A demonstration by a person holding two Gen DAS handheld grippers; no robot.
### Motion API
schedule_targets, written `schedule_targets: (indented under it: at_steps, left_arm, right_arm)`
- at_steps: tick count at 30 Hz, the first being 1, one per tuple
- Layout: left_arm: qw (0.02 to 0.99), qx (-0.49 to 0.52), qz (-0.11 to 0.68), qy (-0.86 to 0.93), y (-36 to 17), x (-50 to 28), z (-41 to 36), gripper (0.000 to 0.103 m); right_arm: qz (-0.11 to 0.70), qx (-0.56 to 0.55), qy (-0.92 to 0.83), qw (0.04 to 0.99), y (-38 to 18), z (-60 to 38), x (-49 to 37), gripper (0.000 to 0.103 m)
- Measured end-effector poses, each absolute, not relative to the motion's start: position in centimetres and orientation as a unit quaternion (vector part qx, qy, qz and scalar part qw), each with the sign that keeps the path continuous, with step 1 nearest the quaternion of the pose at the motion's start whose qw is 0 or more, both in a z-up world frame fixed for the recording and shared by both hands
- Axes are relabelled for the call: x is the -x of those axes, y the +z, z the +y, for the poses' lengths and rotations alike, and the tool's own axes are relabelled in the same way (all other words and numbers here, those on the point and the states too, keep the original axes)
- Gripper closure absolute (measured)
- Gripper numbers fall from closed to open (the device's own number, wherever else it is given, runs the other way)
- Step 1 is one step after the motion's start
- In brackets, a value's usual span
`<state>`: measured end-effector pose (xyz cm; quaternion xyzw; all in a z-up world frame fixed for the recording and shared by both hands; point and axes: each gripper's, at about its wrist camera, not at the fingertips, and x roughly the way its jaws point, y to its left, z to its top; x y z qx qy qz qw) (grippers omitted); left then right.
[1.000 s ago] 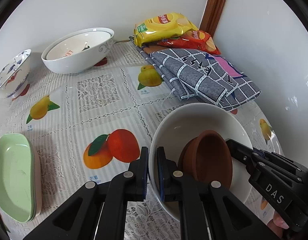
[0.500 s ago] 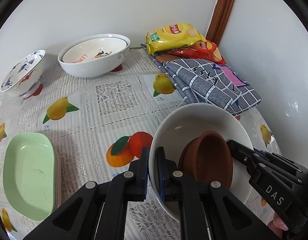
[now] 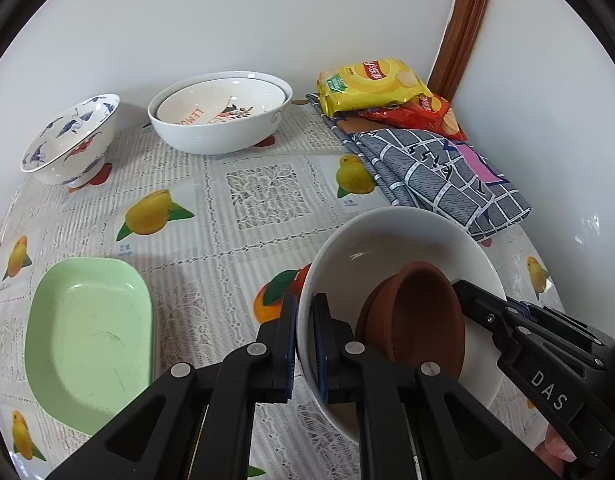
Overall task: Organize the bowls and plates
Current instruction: 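Lift the white bowl with the right gripper and carry it toward the green plates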
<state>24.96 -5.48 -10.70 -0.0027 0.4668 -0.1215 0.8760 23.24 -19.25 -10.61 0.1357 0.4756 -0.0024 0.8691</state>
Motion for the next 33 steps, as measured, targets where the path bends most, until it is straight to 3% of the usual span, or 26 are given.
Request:
schedule_targets:
  at_steps: [33]
  left_arm:
    - [0.884, 0.013, 0.457, -0.097, -9.5, -24.9, -0.8, 0.095]
  right_arm:
    - [0.470, -0.123, 0.026, 0.874, -9.5, -14.7, -24.1, 0.095]
